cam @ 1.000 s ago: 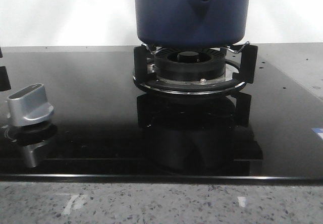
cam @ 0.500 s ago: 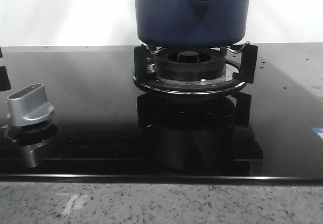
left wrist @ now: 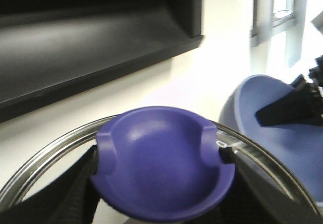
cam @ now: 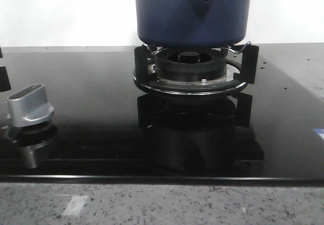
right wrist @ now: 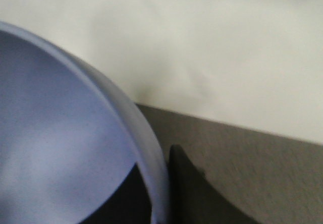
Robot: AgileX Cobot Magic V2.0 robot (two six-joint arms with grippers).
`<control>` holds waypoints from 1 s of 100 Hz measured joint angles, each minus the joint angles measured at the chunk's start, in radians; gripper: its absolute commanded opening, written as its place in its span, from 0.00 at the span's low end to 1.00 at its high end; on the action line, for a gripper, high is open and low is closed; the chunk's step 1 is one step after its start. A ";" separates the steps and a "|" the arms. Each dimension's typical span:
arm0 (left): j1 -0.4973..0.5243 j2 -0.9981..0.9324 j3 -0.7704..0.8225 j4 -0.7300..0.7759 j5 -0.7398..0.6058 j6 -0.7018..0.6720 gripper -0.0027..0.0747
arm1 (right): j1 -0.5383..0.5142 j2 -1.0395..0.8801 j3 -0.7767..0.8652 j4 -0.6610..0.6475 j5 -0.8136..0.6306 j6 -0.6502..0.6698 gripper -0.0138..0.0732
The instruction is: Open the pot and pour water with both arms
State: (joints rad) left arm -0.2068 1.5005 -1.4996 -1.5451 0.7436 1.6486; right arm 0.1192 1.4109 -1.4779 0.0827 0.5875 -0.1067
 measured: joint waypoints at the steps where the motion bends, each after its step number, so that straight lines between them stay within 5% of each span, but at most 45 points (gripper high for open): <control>1: -0.003 0.000 0.000 0.000 0.000 0.000 0.43 | -0.013 0.000 -0.003 0.003 0.012 0.007 0.08; 32: -0.147 0.004 0.000 -0.005 -0.018 0.000 0.43 | -0.336 0.000 0.041 0.012 0.401 0.064 0.08; 54: -0.213 0.068 0.000 -0.009 -0.020 0.002 0.43 | -0.470 0.006 0.232 0.050 0.338 0.064 0.08; 100: -0.221 0.097 0.000 -0.009 -0.028 0.004 0.43 | -0.480 0.057 0.329 0.066 0.194 0.034 0.08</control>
State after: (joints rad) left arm -0.4281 1.5973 -1.4996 -1.5539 0.7158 1.6530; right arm -0.3613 1.4683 -1.1487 0.1490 0.7819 -0.0725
